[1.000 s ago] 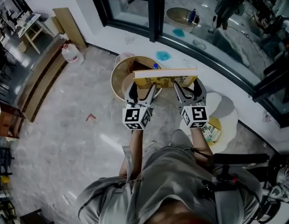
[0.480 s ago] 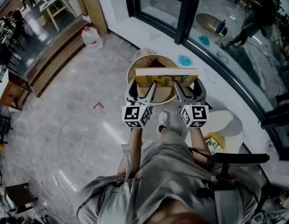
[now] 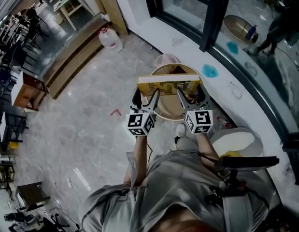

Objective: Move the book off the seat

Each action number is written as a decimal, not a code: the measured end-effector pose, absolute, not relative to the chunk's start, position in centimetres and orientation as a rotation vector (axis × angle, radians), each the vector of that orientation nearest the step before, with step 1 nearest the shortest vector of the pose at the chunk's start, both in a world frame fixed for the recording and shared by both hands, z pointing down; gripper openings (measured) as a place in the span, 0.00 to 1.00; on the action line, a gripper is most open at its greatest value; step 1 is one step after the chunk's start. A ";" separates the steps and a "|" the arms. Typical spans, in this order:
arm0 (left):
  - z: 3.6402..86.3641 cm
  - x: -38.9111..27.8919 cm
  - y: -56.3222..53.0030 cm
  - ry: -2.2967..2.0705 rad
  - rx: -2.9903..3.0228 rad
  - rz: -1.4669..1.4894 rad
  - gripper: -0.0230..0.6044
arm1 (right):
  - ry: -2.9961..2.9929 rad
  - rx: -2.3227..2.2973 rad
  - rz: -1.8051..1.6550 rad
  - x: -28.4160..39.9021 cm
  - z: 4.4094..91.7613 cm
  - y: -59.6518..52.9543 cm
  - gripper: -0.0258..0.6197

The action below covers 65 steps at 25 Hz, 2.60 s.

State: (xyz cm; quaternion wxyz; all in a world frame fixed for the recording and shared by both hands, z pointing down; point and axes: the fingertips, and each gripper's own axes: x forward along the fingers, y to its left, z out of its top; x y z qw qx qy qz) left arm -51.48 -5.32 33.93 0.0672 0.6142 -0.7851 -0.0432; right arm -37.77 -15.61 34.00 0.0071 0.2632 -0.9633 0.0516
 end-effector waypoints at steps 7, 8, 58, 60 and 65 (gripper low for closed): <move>37.1 -53.9 -13.8 -2.332 1.801 -0.019 0.59 | -2.986 0.791 0.261 -40.6 37.5 -24.6 0.57; 37.5 -54.2 -14.8 -2.329 1.791 0.005 0.59 | -2.984 0.781 0.283 -41.0 38.0 -25.6 0.57; 51.6 -63.1 -19.3 -2.009 1.690 0.076 0.57 | -2.617 0.879 0.444 -48.8 51.1 -28.7 0.57; 54.8 -63.0 -18.9 -1.966 1.649 0.082 0.57 | -2.568 0.863 0.477 -48.8 54.1 -28.3 0.57; 63.6 -63.1 -18.3 -1.875 1.564 0.152 0.57 | -2.444 0.843 0.608 -48.8 63.2 -27.6 0.57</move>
